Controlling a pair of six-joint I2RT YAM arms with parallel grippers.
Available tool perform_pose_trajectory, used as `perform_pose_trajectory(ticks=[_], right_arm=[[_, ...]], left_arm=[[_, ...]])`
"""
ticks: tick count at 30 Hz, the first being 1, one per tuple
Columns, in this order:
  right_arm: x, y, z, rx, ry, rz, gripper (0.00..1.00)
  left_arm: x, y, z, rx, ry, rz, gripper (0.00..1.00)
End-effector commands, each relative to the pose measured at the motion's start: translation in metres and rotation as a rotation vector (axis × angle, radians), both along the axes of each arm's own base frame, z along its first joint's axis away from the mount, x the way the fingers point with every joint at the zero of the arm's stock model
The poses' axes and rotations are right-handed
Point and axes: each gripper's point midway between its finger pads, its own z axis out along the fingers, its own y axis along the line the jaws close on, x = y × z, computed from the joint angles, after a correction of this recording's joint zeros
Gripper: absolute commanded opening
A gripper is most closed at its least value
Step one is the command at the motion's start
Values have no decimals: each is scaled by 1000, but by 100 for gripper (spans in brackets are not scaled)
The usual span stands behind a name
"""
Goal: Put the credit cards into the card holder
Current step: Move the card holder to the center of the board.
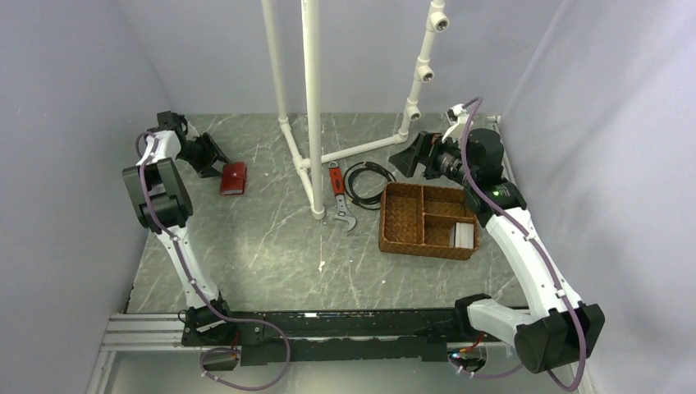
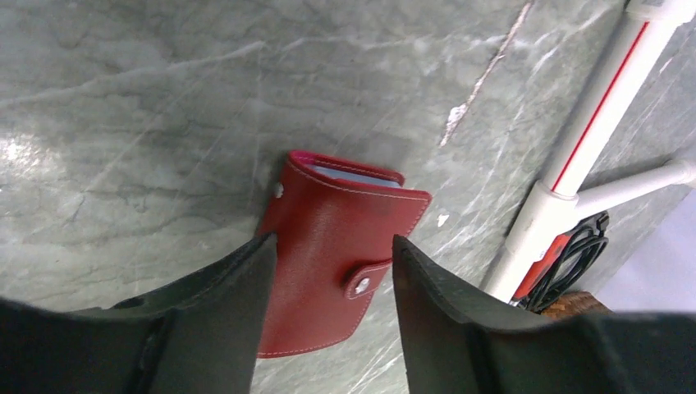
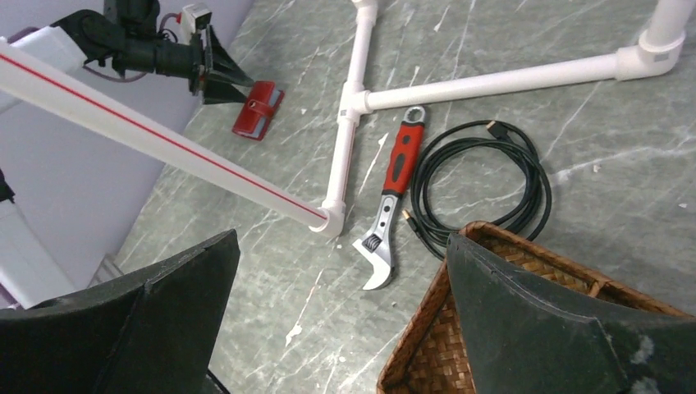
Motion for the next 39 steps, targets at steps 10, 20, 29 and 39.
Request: perform_pose_trajectory(ticks=[10,20,29,39], right_arm=[[-49,80,-79,-144,154,90,94],[-104,171,-148,-376,126,162,75],[-110,287,-188,-590,13,237,63],[-83,333,-212,-688,-103,216,50]], left_arm=[[-92,-65,-30,-86,173,-50,50],[-206,-128,-24,-252,200,67,33],[-253,-142,-24,-267,216,81,32],[-261,-134,-24,-211,250,122,20]])
